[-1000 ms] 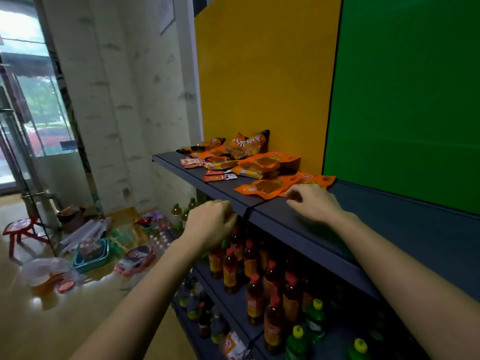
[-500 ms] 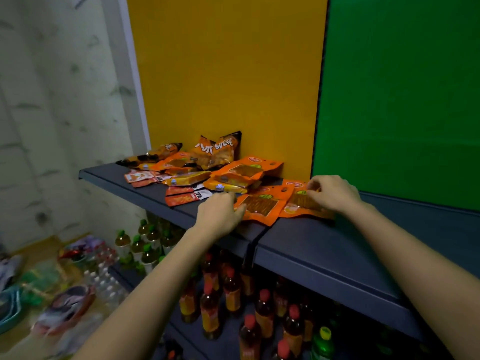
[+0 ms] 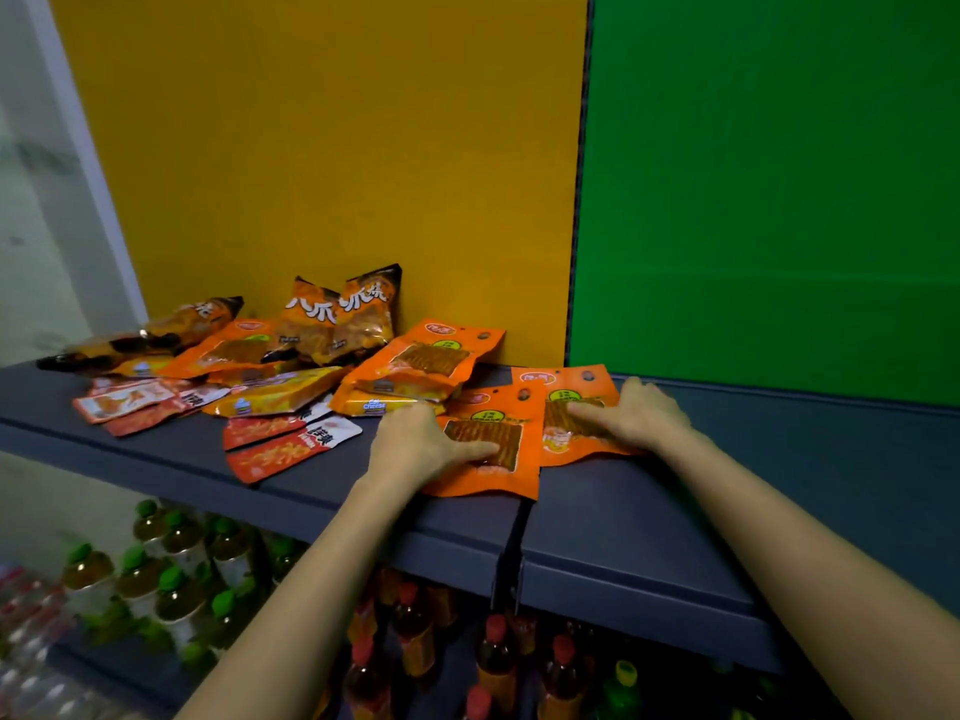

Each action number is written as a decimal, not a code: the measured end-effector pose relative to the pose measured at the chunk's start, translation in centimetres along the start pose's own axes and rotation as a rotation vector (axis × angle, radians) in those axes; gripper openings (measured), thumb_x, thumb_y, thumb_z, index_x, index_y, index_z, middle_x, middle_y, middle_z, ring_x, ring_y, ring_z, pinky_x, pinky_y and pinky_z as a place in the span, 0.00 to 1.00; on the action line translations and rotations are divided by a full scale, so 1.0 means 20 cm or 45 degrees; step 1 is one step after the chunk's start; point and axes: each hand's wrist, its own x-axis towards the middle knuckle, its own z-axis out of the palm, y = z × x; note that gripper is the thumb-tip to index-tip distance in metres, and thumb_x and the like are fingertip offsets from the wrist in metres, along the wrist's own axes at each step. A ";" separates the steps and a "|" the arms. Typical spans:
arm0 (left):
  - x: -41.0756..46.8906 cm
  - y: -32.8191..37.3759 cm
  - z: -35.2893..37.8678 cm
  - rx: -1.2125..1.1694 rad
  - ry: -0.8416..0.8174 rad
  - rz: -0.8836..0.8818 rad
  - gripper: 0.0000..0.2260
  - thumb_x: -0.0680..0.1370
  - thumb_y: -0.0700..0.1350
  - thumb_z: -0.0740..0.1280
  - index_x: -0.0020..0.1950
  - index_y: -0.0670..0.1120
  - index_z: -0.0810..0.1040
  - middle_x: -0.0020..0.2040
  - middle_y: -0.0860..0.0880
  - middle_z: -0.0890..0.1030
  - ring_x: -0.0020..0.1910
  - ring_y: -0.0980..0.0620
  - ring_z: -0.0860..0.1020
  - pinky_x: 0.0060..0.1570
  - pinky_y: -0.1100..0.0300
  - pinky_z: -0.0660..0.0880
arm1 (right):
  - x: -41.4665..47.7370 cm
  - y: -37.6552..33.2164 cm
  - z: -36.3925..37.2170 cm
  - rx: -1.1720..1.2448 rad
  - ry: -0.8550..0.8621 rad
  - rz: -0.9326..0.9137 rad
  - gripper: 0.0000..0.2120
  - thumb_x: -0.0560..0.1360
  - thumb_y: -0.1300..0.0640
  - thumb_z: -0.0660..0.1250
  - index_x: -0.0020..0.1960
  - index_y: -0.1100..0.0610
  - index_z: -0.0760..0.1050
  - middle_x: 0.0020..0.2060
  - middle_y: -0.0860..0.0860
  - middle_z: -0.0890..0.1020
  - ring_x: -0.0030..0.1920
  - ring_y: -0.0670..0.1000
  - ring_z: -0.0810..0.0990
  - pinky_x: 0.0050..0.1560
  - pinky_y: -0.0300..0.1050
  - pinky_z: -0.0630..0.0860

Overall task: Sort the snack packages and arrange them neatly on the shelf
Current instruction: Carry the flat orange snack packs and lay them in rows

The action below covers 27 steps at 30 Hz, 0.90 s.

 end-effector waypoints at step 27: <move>0.01 0.04 -0.04 -0.714 -0.649 0.137 0.26 0.63 0.44 0.79 0.55 0.43 0.70 0.52 0.46 0.77 0.52 0.47 0.76 0.49 0.55 0.73 | -0.38 -0.06 0.06 0.651 0.279 0.313 0.27 0.63 0.46 0.78 0.55 0.54 0.71 0.55 0.54 0.80 0.55 0.56 0.80 0.58 0.57 0.76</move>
